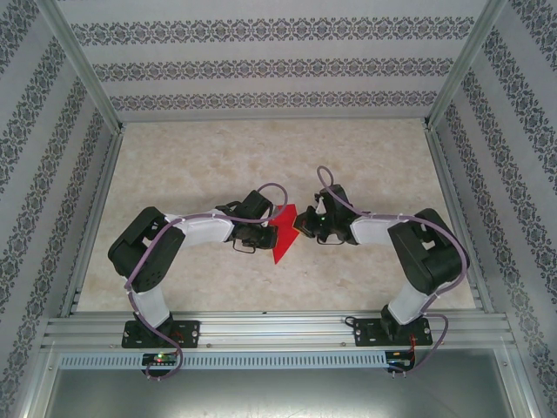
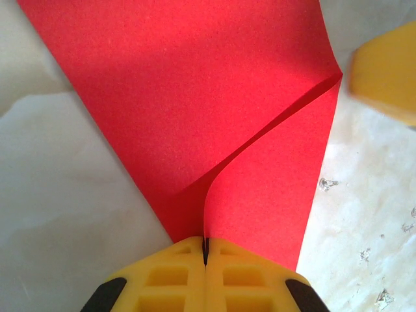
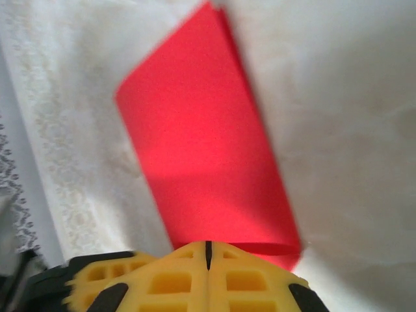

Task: Fold a paper plane with a square sheet of paper (pick it up from the middle)
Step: Third fold the triangle at the center of the table.

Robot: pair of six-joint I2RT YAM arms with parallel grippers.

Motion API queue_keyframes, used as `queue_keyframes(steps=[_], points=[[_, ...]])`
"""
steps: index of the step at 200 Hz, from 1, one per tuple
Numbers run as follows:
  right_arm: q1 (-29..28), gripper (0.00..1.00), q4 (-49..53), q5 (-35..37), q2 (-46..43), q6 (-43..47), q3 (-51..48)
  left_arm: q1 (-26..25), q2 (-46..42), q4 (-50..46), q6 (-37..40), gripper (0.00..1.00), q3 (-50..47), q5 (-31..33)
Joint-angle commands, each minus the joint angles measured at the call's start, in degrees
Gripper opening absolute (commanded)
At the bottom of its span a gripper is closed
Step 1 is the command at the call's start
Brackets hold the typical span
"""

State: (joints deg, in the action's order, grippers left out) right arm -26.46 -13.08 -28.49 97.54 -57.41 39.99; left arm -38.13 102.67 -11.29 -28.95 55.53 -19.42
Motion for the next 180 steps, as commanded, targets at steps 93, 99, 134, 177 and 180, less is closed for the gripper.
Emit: queue_keyframes(steps=[93, 99, 134, 177, 180], points=[[0.8, 0.01, 1.8, -2.0, 0.5, 2.5, 1.9, 0.4, 2.0, -7.1, 2.4, 0.01, -1.5, 1.9], [0.8, 0.01, 1.4, -1.7, 1.2, 2.4, 1.6, 0.4, 1.9, -7.2, 2.5, 0.01, -1.5, 1.9], [1.0, 0.01, -2.3, 0.1, 5.6, 0.8, -1.7, 0.4, 1.9, -7.4, 2.7, 0.01, -1.6, 1.5], [0.9, 0.02, 1.3, 0.1, -1.6, 2.2, -1.0, 0.4, 0.7, -7.7, 4.7, 0.01, -2.7, -0.4], [0.9, 0.02, 1.8, 0.3, -2.4, 2.4, -0.9, 0.4, 0.5, -7.7, 4.8, 0.01, -2.9, -0.6]])
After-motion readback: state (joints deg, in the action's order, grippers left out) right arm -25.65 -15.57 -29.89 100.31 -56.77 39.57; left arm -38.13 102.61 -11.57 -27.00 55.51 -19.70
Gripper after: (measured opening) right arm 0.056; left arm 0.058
